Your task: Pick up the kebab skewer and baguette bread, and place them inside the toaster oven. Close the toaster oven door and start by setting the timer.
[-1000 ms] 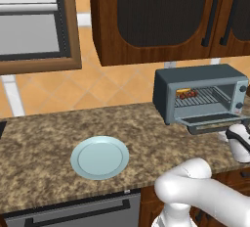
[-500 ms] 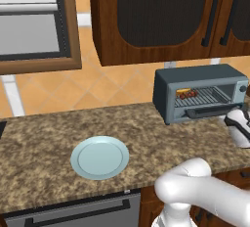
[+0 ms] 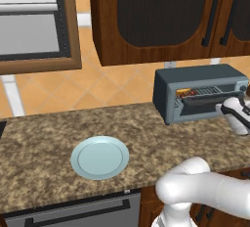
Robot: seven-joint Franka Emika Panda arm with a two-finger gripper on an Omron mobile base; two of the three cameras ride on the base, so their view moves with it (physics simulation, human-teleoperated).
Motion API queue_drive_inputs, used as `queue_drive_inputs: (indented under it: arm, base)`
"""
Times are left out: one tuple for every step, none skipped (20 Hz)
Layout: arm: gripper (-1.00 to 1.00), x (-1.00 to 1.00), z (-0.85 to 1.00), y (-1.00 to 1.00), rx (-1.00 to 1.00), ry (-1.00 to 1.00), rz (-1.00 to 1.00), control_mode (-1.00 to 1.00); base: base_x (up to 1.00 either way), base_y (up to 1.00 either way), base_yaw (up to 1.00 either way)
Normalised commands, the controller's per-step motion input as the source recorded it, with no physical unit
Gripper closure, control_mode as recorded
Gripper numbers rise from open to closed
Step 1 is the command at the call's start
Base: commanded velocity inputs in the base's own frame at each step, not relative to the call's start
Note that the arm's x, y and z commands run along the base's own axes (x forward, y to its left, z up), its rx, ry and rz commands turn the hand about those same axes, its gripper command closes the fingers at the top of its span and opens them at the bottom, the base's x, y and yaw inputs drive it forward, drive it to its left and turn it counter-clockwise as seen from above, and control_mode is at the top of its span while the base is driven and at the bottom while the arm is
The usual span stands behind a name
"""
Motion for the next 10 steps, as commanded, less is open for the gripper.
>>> queue_drive_inputs:
  arm:
    - [-1.0, 0.32, 0.26, 0.0, 0.0, 0.0, 0.0, -1.0]
    - [-1.0, 0.32, 0.2, 0.0, 0.0, 0.0, 0.0, -1.0]
    - [-1.0, 0.38, 0.21, 0.0, 0.0, 0.0, 0.0, -1.0]
    - [-1.0, 0.4, 0.21, 0.0, 0.0, 0.0, 0.0, -1.0]
    - [-1.0, 0.36, 0.17, 0.0, 0.0, 0.0, 0.0, -1.0]
    - [-1.0, 0.36, 0.19, 0.0, 0.0, 0.0, 0.0, -1.0]
    - [-1.0, 0.36, 0.16, 0.0, 0.0, 0.0, 0.0, -1.0]
    - [-1.0, 0.36, 0.13, 0.0, 0.0, 0.0, 0.0, -1.0]
    - [-1.0, 0.36, 0.09, 0.0, 0.0, 0.0, 0.0, -1.0]
    - [-1.0, 0.31, 0.0, 0.0, 0.0, 0.0, 0.0, -1.0]
  base:
    - [0.0, 0.0, 0.0]
    - [0.0, 0.0, 0.0]
    - [0.0, 0.0, 0.0]
    - [0.0, 0.0, 0.0]
    - [0.0, 0.0, 0.0]
    - [0.0, 0.0, 0.0]
    - [0.0, 0.0, 0.0]
    - [0.0, 0.0, 0.0]
    - [0.0, 0.0, 0.0]
    - [0.0, 0.0, 0.0]
